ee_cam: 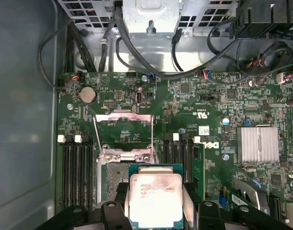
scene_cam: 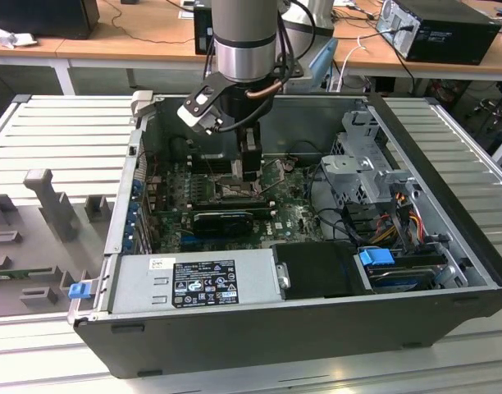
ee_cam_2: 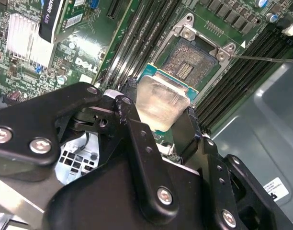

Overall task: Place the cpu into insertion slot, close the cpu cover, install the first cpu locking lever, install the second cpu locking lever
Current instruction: 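Place the cpu into insertion slot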

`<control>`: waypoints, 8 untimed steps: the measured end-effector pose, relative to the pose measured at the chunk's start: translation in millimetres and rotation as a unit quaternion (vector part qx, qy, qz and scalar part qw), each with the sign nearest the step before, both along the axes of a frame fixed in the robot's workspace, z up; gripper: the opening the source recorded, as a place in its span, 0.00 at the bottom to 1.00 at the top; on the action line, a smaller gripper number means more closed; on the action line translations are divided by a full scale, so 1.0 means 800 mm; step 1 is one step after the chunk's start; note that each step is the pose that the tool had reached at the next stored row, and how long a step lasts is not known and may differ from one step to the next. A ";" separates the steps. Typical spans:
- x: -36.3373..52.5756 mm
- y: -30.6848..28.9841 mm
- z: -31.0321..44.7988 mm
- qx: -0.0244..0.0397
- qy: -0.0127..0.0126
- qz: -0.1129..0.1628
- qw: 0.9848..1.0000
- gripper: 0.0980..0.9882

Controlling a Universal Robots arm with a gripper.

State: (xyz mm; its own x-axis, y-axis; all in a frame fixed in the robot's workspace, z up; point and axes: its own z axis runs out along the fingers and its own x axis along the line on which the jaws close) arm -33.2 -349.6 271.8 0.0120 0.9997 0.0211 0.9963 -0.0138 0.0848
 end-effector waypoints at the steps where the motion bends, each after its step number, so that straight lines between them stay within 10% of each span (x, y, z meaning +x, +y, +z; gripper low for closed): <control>1: 0.000 0.0001 -0.0008 0.000 0.000 -0.001 1.000 0.49; 8: -0.004 0.0088 -0.0218 -0.001 0.000 -0.005 1.000 0.49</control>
